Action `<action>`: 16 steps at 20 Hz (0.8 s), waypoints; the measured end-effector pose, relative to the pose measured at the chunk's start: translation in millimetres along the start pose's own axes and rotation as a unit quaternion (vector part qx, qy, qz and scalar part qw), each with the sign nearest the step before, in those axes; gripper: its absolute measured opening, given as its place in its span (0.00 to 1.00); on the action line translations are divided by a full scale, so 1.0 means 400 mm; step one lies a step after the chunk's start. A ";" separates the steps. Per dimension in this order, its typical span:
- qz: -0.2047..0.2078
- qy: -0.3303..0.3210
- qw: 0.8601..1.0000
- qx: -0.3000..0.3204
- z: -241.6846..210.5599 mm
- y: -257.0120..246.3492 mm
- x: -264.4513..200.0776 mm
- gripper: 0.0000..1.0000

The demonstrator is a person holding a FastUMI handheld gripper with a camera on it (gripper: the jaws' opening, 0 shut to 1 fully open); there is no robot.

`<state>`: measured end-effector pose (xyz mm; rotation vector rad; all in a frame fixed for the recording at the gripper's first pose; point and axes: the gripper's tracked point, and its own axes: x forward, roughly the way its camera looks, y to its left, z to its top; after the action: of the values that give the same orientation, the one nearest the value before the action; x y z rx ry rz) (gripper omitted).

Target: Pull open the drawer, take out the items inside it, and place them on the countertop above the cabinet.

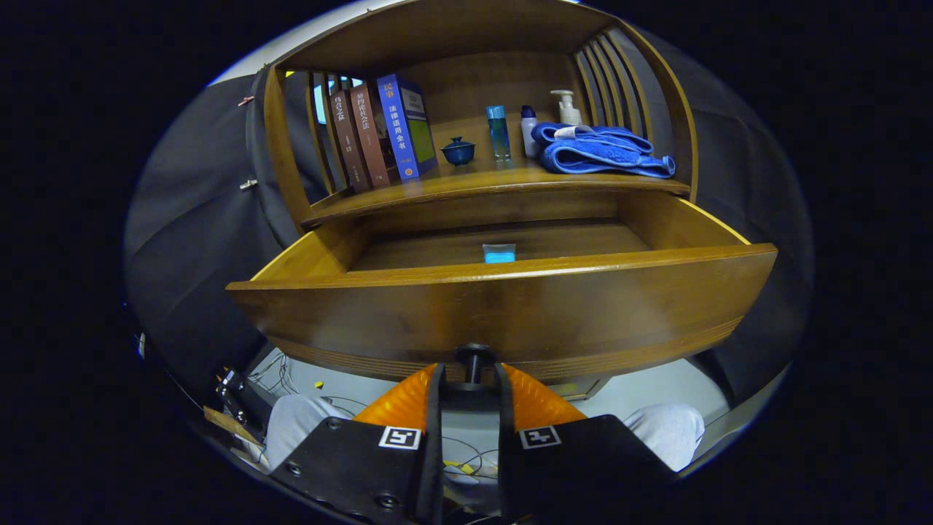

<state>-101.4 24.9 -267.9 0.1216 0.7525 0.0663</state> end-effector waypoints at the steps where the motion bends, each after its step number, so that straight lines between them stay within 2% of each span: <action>1: 0.000 0.004 1.000 -0.002 -0.008 -0.001 -0.010 0.34; 5: 0.002 0.024 1.000 0.002 -0.046 -0.002 -0.025 0.34; 10: 0.006 0.016 1.000 0.008 -0.048 -0.001 -0.026 0.34; 12: 0.004 0.011 1.000 0.022 -0.042 -0.006 -0.029 0.45; 16: 0.003 0.008 1.000 0.010 -0.036 -0.003 -0.057 0.96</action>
<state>-127.8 22.7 -262.8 0.1421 0.7687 0.0648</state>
